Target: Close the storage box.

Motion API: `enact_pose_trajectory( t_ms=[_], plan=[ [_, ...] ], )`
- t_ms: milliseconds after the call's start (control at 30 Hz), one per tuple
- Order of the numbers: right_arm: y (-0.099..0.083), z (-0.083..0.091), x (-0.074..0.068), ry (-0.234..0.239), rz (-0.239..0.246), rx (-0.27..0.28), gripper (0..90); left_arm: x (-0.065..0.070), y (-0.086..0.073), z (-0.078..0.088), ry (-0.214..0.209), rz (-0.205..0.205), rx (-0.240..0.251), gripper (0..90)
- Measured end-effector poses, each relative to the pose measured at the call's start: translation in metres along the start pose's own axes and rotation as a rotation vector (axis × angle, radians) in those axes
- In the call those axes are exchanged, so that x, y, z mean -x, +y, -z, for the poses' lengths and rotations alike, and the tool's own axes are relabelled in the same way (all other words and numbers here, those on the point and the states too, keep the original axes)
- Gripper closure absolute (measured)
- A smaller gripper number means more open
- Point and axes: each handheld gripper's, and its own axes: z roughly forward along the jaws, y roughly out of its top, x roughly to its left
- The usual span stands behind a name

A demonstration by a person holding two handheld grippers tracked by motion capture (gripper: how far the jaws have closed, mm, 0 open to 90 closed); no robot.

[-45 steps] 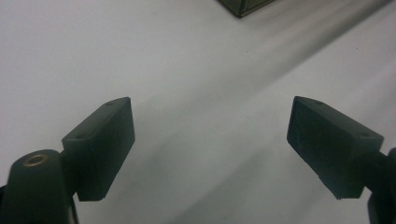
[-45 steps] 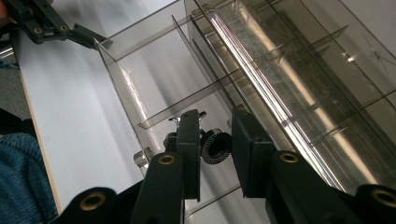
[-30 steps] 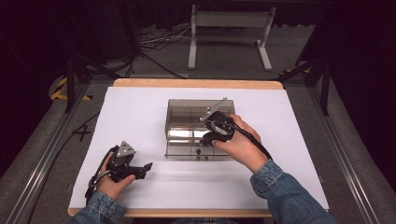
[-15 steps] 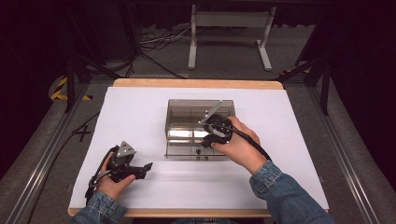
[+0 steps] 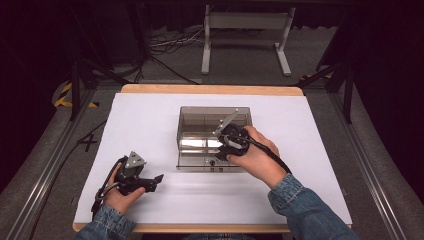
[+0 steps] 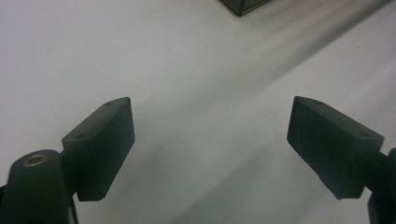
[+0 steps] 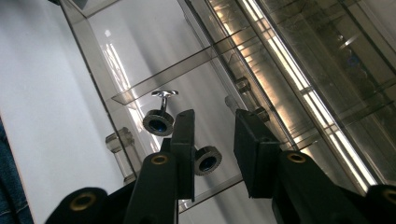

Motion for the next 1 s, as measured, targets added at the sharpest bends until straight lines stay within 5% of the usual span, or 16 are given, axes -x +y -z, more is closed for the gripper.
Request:
enact_pose_trajectory(
  t_ms=[467, 1000],
  plan=[
    [-0.006, 0.021, -0.017, 0.057, 0.078, 0.047, 89.4, 0.000, 0.001, -0.001, -0.002, -0.001, 0.002, 15.7],
    [-0.021, 0.034, -0.032, 0.155, 0.159, 0.053, 90.0, 0.001, 0.001, -0.001, 0.001, -0.002, 0.001, 15.7]
  ],
)
